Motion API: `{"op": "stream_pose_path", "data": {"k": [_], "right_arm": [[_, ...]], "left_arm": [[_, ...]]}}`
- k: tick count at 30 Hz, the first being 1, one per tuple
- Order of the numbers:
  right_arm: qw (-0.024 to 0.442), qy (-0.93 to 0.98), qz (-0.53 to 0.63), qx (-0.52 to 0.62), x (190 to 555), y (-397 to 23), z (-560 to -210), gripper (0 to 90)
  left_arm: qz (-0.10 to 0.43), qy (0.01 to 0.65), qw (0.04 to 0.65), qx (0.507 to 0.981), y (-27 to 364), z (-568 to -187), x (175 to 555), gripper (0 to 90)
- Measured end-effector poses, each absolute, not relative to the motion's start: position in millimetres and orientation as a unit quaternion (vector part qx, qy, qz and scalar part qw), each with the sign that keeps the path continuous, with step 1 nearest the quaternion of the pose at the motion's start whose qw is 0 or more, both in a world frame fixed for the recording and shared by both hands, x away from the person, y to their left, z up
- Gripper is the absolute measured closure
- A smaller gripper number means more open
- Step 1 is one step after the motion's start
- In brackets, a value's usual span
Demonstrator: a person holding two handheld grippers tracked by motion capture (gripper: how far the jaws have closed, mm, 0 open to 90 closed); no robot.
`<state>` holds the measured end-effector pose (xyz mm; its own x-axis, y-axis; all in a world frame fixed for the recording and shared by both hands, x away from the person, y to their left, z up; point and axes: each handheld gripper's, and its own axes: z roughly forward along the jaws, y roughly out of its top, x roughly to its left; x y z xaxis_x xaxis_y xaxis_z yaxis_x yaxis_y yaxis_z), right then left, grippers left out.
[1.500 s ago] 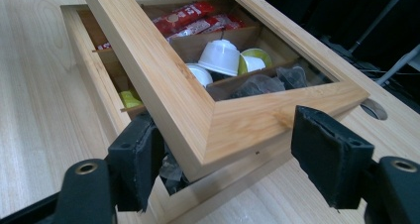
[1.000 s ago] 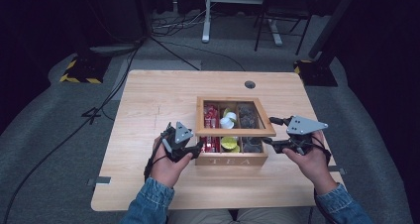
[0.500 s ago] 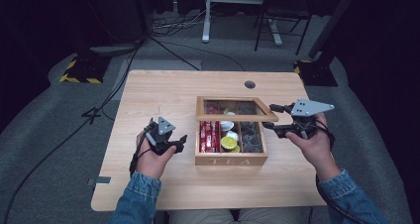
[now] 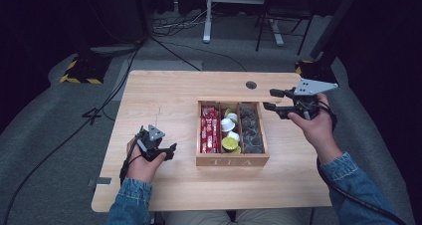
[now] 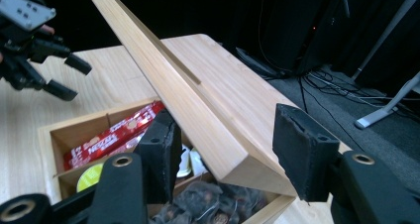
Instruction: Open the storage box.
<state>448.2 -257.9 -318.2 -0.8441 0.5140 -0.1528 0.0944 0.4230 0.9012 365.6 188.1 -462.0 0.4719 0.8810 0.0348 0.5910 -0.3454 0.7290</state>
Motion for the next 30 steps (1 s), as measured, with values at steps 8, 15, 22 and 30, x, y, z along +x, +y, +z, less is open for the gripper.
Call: {"op": "stream_pose_path", "data": {"k": [8, 15, 22, 30], "right_arm": [[0.205, 0.808, 0.517, 0.196, 468.4, -255.9, -304.8, 48.6], [0.196, 0.798, 0.531, 0.209, 488.3, -253.9, -297.2, 50.0], [0.2, 0.793, 0.531, 0.222, 511.6, -250.7, -287.8, 50.0], [0.201, 0.778, 0.544, 0.242, 534.3, -249.4, -286.2, 49.5]], "left_arm": [[0.211, 0.485, 0.323, 0.785, 202.1, -473.7, 362.8, 25.0], [0.203, 0.493, 0.315, 0.785, 209.7, -483.0, 367.9, 24.9], [0.197, 0.495, 0.316, 0.785, 213.3, -491.6, 376.3, 25.1], [0.197, 0.496, 0.317, 0.784, 214.2, -495.9, 381.0, 25.3]]}}
